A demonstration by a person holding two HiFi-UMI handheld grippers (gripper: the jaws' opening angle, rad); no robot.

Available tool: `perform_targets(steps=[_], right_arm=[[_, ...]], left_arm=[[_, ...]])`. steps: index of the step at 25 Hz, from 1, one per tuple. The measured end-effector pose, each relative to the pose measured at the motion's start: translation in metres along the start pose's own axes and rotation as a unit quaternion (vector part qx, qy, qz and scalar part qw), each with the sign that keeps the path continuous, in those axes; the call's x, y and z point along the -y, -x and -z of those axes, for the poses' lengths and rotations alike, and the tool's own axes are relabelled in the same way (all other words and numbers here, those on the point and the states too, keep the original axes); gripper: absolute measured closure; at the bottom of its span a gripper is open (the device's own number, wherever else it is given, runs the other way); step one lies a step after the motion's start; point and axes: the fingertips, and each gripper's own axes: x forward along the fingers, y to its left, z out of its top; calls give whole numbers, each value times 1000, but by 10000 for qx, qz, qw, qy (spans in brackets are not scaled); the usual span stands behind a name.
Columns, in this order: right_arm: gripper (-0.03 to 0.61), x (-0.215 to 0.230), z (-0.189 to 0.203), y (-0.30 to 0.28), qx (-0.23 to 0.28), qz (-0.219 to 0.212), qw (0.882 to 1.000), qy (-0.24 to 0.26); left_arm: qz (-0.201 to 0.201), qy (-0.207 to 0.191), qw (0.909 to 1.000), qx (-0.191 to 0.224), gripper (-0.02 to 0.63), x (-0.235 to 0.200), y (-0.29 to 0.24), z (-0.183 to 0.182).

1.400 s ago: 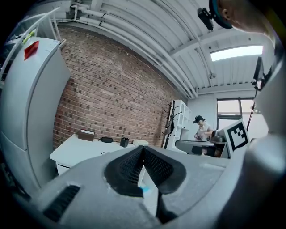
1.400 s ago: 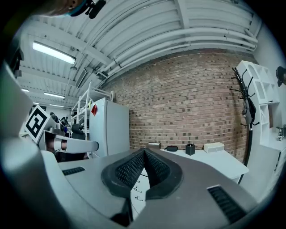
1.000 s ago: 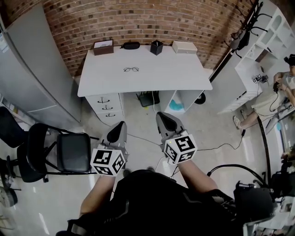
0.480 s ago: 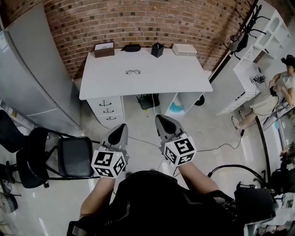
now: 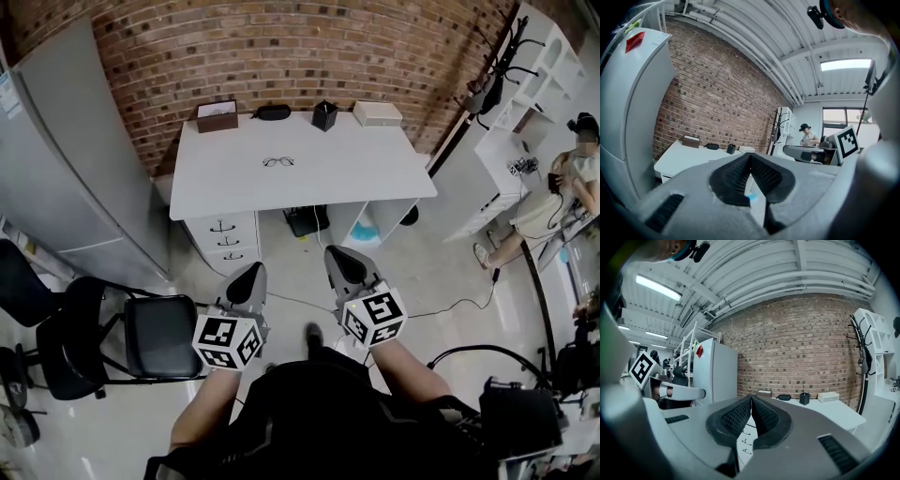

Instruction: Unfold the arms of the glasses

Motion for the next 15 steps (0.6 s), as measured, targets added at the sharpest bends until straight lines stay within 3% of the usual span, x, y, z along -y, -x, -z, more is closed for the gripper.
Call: perform_targets(steps=[15], right_arm=[[571,73,-11,-85,123,-199,9996,-149]], left_arm=[[-97,-71,9999,-13,605,-32,-97,-22]])
